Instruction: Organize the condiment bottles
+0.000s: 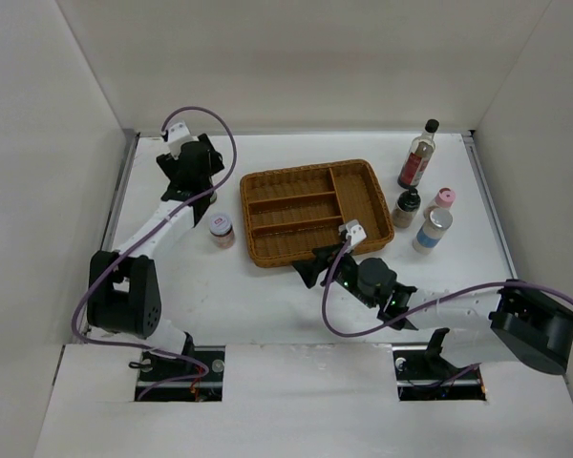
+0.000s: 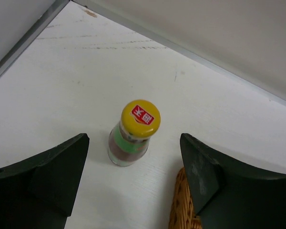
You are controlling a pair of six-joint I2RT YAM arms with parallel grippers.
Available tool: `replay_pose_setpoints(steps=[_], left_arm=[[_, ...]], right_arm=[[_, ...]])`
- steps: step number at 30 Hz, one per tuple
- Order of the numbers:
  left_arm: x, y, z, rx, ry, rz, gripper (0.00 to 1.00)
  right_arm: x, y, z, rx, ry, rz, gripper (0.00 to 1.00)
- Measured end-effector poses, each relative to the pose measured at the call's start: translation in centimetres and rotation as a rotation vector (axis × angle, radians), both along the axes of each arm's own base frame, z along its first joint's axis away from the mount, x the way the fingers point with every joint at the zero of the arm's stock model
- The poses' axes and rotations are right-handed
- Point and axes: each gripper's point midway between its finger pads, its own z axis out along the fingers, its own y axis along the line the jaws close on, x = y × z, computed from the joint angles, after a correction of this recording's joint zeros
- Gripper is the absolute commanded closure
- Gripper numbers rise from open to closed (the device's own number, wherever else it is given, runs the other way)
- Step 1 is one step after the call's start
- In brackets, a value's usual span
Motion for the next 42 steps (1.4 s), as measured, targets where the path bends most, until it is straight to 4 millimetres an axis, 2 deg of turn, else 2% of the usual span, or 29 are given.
replay_pose_setpoints(steps=[7,14,19,22,30,33,36,42], left_arm=[[2.5,0.6,-0.3,0.035,0.022,0.009,0.30],[3.7,0.4,-1.7,0.068,0.071,-0.002,0.42],[3.7,0.7,-2.0,0.089,0.089,0.004,0.71],[3.6,0.8,-2.0,0.104,0.096,0.005,0.80],[3.4,1.3,-1.5,0.147,0.116,0.015,0.83],[3.6,1.1,-0.4,0.163,0.113,0.009,0.83],[3.8,0.0,1.8,0.174,0.080,-0.012,0.83],[3.2,-5.1,8.0,0.149,-0.052,-0.120,0.84]], right_arm=[[0.0,0.1,-0.3,-0.008,0.005,0.001,0.21],[0.1,0.1,-0.2,-0.007,0.004,0.001,0.21],[0.1,0.1,-0.2,-0.006,0.004,0.001,0.21],[0.1,0.1,-0.2,-0.006,0.005,0.001,0.20],[0.1,0.0,0.5,0.011,0.000,-0.003,0.18],[0.1,-0.1,0.7,0.018,-0.001,-0.004,0.18],[0.2,-0.2,0.7,0.018,0.002,-0.009,0.16],[0.4,-0.4,0.7,0.020,0.004,-0.016,0.15]])
